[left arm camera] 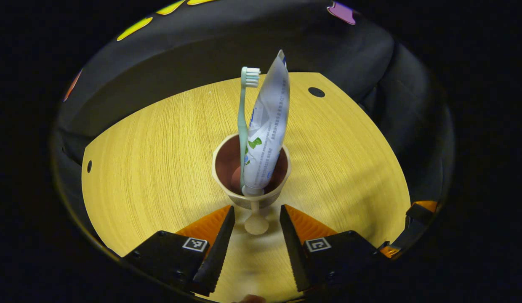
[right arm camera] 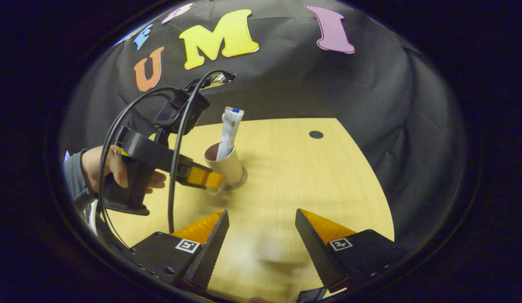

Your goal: Put the toothbrush and toothpaste on the desktop into the cup, then pick up the cup and place it on the coaster on the desktop.

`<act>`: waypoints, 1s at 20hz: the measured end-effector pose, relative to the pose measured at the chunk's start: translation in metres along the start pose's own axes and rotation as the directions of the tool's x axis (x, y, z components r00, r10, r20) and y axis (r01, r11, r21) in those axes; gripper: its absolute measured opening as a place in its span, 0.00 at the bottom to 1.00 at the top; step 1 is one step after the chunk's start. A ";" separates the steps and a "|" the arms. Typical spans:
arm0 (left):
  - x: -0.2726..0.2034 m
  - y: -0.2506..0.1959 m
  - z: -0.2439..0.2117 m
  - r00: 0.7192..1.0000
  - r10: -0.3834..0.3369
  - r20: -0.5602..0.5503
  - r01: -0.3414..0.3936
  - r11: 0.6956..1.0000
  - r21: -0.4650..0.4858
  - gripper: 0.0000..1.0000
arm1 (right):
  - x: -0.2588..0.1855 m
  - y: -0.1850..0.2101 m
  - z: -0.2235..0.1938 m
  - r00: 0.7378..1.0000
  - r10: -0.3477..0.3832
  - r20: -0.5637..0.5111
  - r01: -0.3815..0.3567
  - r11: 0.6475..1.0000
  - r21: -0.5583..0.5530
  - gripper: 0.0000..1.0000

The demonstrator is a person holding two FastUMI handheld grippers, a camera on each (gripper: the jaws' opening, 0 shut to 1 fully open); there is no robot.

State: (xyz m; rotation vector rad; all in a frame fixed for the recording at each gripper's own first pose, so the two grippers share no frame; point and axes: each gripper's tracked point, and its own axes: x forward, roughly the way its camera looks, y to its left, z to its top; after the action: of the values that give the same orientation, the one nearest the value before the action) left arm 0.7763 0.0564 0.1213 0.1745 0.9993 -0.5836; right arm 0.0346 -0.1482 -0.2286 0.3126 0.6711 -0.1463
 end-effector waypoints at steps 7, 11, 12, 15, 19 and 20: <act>-0.057 0.067 0.037 0.985 0.016 0.172 -0.007 0.999 -0.053 0.98 | -0.014 0.030 0.028 0.994 -0.007 0.108 0.013 0.998 -0.053 0.95; -0.105 0.090 0.035 0.943 0.079 0.324 -0.056 0.995 -0.080 1.00 | -0.036 0.058 0.055 0.974 0.016 0.224 0.009 0.994 -0.110 0.95; -0.119 0.100 0.037 0.924 0.104 0.369 -0.077 0.993 -0.087 0.98 | -0.040 0.066 0.062 0.968 0.024 0.249 0.007 0.992 -0.123 0.95; -0.161 0.130 0.041 0.854 0.191 0.485 -0.169 0.982 -0.090 0.98 | -0.048 0.089 0.073 0.956 0.043 0.292 0.000 0.989 -0.145 0.95; -0.200 0.148 0.027 0.790 0.211 0.575 -0.167 0.977 -0.130 0.98 | -0.057 0.115 0.080 0.946 0.066 0.317 -0.002 0.980 -0.198 0.94; -0.203 0.155 0.021 0.780 0.217 0.587 -0.157 0.976 -0.153 0.98 | -0.060 0.119 0.081 0.944 0.060 0.323 0.009 0.978 -0.208 0.94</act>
State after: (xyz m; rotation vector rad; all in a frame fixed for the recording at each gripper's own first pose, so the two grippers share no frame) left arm 0.7930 0.2545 0.2831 -0.0056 0.3749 -0.3645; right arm 0.0638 -0.0610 -0.1029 0.0913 0.3465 -0.0987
